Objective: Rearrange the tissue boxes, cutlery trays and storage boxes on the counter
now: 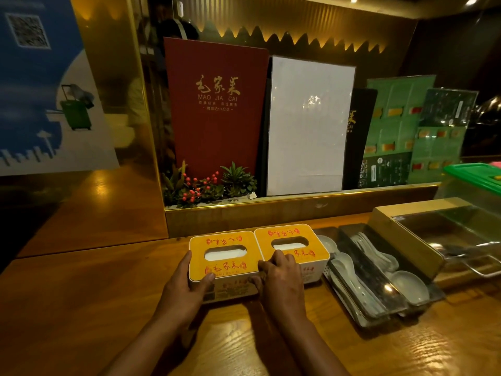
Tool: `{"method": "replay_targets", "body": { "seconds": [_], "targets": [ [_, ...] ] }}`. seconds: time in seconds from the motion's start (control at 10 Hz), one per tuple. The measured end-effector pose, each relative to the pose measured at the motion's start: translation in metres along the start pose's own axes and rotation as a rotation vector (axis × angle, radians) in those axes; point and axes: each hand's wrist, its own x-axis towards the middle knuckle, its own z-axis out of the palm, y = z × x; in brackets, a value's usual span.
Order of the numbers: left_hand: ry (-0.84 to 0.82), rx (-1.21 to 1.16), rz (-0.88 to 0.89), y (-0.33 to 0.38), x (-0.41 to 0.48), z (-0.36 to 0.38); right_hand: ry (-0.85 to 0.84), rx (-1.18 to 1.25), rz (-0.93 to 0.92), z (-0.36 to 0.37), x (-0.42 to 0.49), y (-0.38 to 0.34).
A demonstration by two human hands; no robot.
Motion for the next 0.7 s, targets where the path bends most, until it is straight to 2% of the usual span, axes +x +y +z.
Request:
{"method": "replay_targets", "body": {
  "seconds": [0.3, 0.4, 0.5, 0.6, 0.7],
  "targets": [
    [0.000, -0.031, 0.010, 0.007, -0.005, 0.002, 0.010, 0.018, -0.004, -0.001, -0.002, 0.002],
    [-0.001, -0.034, 0.002, 0.009, -0.006, 0.000, -0.041, 0.062, -0.015, -0.006, -0.004, 0.004],
    [0.005, 0.031, -0.011, 0.013, -0.009, -0.003, -0.131, 0.185, -0.026, -0.018, -0.004, 0.012],
    [0.065, 0.229, 0.017, 0.012, -0.005, -0.004, -0.191, 0.300, 0.007, -0.039, -0.006, 0.020],
    [0.084, 0.342, 0.146, 0.031, -0.003, -0.001, -0.190, 0.363, 0.081, -0.061, -0.006, 0.028]
  ]
}}
